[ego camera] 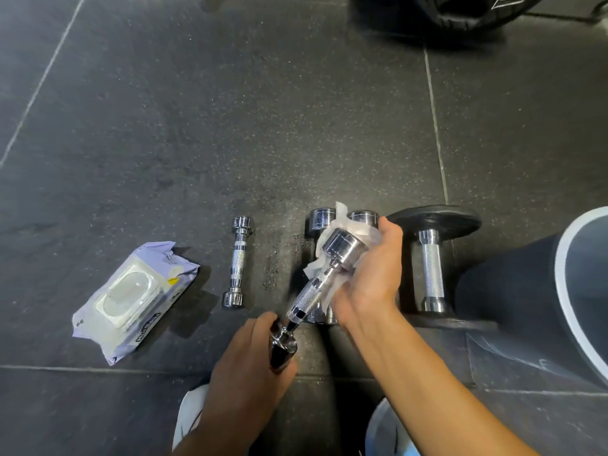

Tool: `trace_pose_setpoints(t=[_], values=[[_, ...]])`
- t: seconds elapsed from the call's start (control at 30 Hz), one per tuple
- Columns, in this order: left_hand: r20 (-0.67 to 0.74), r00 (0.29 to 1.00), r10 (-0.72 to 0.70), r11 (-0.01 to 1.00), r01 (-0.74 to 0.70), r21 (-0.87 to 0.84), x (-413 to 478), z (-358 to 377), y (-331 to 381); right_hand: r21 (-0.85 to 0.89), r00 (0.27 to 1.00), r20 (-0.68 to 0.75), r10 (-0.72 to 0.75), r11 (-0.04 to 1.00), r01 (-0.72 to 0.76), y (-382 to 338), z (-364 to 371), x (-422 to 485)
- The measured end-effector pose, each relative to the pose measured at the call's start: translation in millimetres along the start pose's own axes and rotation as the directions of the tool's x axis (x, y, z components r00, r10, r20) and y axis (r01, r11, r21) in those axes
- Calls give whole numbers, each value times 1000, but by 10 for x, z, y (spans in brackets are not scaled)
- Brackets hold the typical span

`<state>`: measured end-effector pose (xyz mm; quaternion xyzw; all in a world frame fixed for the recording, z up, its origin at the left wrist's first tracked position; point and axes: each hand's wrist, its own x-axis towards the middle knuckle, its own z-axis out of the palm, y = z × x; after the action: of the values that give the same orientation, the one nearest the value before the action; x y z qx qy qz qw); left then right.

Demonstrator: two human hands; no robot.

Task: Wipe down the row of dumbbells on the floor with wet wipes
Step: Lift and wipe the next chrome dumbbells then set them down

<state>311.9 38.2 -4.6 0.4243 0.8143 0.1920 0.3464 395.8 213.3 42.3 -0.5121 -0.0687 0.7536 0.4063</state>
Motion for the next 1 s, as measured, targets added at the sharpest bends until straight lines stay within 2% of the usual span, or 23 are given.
trace_pose_setpoints(t=[0.03,0.1,0.17,0.2,0.23,0.27,0.3,0.33,0.37,0.43,0.47,0.53,0.6,0.63,0.67,0.7,0.73,0.77,0.83,0.9,0.93,1.0], values=[[1,1000,3,1000,-3,11,-15,-25,7,-23,1000,-11,-7,1000,7,32,-16,-1],[73,997,-22,993,31,-116,-46,-103,44,-71,999,-39,-6,997,4,63,-65,19],[284,958,-29,934,127,-334,-58,-162,54,-91,997,7,77,993,-76,65,-119,36],[398,917,-16,849,223,-479,-53,-153,5,-69,987,61,147,987,-143,61,-152,45],[521,853,29,710,349,-611,-53,-134,-53,-53,972,111,206,978,-202,59,-200,68],[624,769,139,508,485,-712,-80,-107,-107,-37,958,160,238,971,-235,49,-264,89],[682,674,283,277,624,-731,-112,-73,-152,-24,946,208,249,968,-250,44,-324,100],[693,585,420,106,727,-678,-125,-37,-182,2,929,270,253,965,-263,40,-373,99],[674,524,520,42,773,-633,-117,-30,-185,36,911,327,250,960,-277,36,-405,88],[610,445,655,13,801,-599,-90,21,-198,136,887,407,219,945,-296,11,-412,64],[584,419,695,13,805,-593,-87,35,-184,167,885,421,200,942,-292,-8,-386,54],[598,411,688,23,811,-585,-76,53,-171,138,904,374,208,951,-276,-47,-351,67],[650,471,596,49,787,-615,-39,4,-140,91,926,310,216,963,-255,-81,-314,81],[671,546,502,143,712,-687,-16,-33,-115,97,942,268,202,967,-235,-90,-294,93],[659,652,375,339,565,-752,13,-93,-91,119,957,223,183,970,-213,-102,-283,109],[584,773,247,592,356,-723,38,-141,-58,134,969,183,167,972,-193,-116,-277,122],[461,871,171,801,150,-580,55,-171,-26,143,975,156,160,973,-183,-128,-275,135],[327,936,132,913,14,-409,61,-194,1,144,976,145,164,972,-185,-148,-264,131],[117,981,153,978,-134,-158,54,-195,25,159,973,151,175,967,-198,-166,-243,120],[48,970,239,959,-244,147,40,-168,-4,135,982,122,146,978,-162,-149,-233,114],[23,958,287,928,-284,242,36,-145,-34,124,989,95,110,985,-122,-131,-226,115],[-11,944,329,903,-312,295,33,-137,-49,82,998,52,36,996,-40,-99,-221,107]])
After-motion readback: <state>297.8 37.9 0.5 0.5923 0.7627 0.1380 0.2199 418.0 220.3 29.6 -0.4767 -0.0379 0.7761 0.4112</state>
